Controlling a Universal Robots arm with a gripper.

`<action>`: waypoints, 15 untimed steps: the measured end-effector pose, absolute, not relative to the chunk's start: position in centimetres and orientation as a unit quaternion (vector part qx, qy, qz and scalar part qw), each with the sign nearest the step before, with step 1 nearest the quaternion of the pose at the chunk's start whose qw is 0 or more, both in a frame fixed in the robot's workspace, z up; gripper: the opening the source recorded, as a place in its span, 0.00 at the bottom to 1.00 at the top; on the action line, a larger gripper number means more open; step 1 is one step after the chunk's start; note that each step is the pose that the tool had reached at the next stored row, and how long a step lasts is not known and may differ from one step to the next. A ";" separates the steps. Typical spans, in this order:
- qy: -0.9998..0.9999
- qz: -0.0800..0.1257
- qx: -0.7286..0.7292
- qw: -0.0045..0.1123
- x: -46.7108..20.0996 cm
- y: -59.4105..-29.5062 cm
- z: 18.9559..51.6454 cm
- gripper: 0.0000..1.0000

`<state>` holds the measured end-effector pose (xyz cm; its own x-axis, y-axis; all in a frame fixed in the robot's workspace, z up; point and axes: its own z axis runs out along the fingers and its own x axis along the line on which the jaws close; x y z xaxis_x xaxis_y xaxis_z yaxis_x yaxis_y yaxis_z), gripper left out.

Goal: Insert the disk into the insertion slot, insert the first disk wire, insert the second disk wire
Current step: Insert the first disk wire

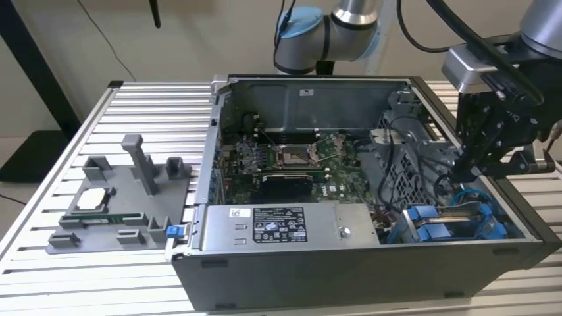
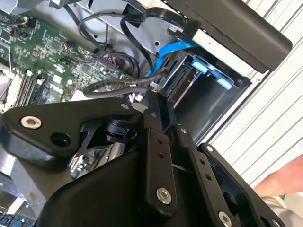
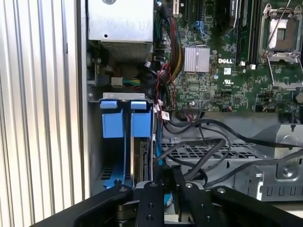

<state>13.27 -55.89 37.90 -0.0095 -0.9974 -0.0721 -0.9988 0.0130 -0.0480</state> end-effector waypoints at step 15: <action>0.711 0.019 -0.702 0.025 14.6 -56.0 36.7 0.00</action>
<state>14.64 -55.97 36.72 -0.0129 -0.9980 -0.0619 -0.9999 0.0134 -0.0085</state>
